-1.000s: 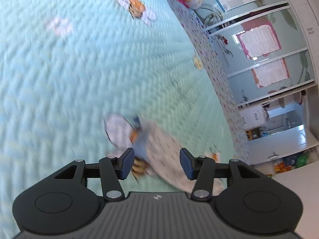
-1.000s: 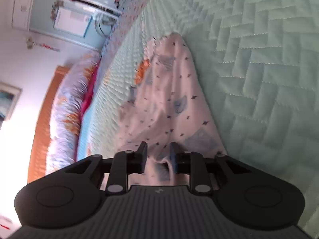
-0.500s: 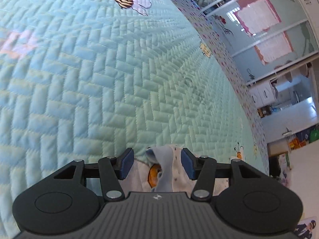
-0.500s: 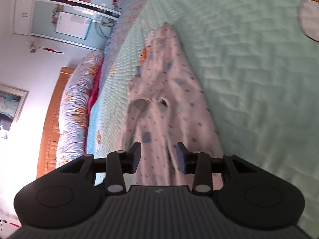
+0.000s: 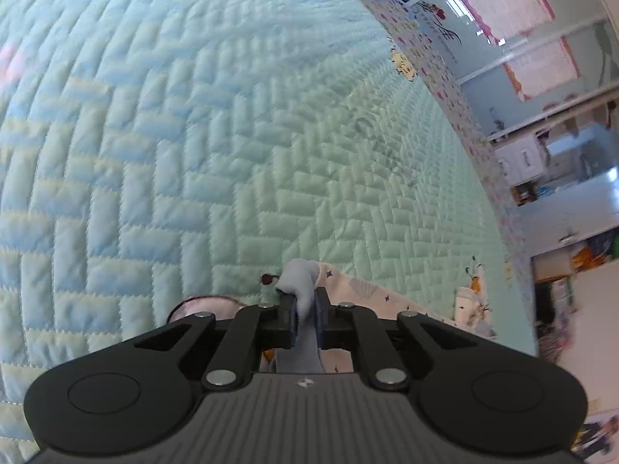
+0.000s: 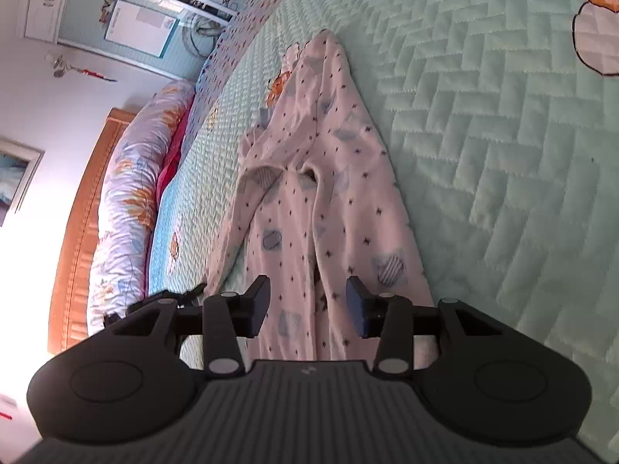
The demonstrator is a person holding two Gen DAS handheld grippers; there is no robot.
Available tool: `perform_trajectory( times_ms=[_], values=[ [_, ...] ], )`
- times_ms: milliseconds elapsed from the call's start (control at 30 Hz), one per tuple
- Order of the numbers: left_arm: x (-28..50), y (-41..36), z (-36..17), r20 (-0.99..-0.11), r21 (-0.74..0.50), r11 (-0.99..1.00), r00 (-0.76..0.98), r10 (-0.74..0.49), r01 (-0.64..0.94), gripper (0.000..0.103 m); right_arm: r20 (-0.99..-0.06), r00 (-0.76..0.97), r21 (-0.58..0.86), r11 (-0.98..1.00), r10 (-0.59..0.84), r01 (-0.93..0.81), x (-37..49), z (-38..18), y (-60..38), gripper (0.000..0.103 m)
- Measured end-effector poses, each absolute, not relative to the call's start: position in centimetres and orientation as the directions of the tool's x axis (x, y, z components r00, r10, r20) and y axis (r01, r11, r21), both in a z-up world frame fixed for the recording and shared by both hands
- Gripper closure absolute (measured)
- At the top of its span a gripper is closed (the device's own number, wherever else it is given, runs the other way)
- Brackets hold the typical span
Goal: Fold clothes
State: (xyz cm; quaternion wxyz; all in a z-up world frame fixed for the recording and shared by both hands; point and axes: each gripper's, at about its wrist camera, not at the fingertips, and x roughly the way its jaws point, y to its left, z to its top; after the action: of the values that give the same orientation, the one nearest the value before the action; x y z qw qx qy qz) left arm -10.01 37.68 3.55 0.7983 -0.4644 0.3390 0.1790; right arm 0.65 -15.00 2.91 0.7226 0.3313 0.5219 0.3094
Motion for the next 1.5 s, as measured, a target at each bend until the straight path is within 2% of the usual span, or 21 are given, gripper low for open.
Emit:
perform_trajectory(
  times_ms=[233,333,467,633,767,967,1200,1400,1433,1500],
  values=[
    [-6.8,35.4,11.5,-0.659,-0.532,0.673,0.751,0.052,-0.514,0.096,-0.551,0.262,0.802,0.59,0.793,-0.099,-0.3,2.3,-15.5,0.058],
    [-5.2,34.9,14.5,-0.643,-0.495,0.723,0.763,0.068,-0.482,0.096,-0.52,0.263,0.823,0.559,0.813,-0.1,0.3,2.5,-15.4,0.058],
    [-3.8,34.7,16.6,-0.644,-0.447,0.755,0.758,0.1,-0.48,0.096,-0.423,0.277,0.884,0.46,0.863,-0.082,2.7,2.7,-14.7,0.058],
    [-2.2,35.3,17.2,-0.631,-0.477,0.746,0.772,0.076,-0.464,0.096,-0.373,0.315,0.906,0.415,0.873,-0.079,8.2,3.5,-12.1,0.058],
    [-1.0,35.3,18.8,-0.597,-0.521,0.735,0.801,0.049,-0.433,0.096,-0.405,0.279,0.896,0.438,0.871,-0.066,12.2,3.1,-8.7,0.058],
    [1.2,33.5,21.9,-0.546,-0.552,0.761,0.838,-0.019,-0.341,0.096,-0.439,0.16,0.895,0.446,0.884,-0.009,13.6,-0.1,-5.3,0.058],
    [0.0,22.9,23.0,-0.541,-0.435,0.898,0.816,-0.203,-0.064,0.096,-0.377,0.183,0.923,0.385,0.908,-0.008,12.0,0.2,-6.7,0.058],
    [-1.9,12.6,23.3,-0.573,-0.291,0.931,0.738,-0.355,0.222,0.096,-0.387,0.299,0.914,0.407,0.872,-0.005,6.6,2.2,-15.1,0.055],
    [-2.4,10.6,22.9,-0.593,-0.26,0.927,0.713,-0.374,0.27,0.095,-0.401,0.32,0.907,0.422,0.858,0.006,5.4,2.2,-16.9,0.054],
    [-3.8,6.0,18.9,-0.693,-0.184,0.919,0.617,-0.373,0.348,0.095,-0.425,0.358,0.895,0.446,0.831,0.028,2.9,1.9,-20.5,0.05]
  ],
)
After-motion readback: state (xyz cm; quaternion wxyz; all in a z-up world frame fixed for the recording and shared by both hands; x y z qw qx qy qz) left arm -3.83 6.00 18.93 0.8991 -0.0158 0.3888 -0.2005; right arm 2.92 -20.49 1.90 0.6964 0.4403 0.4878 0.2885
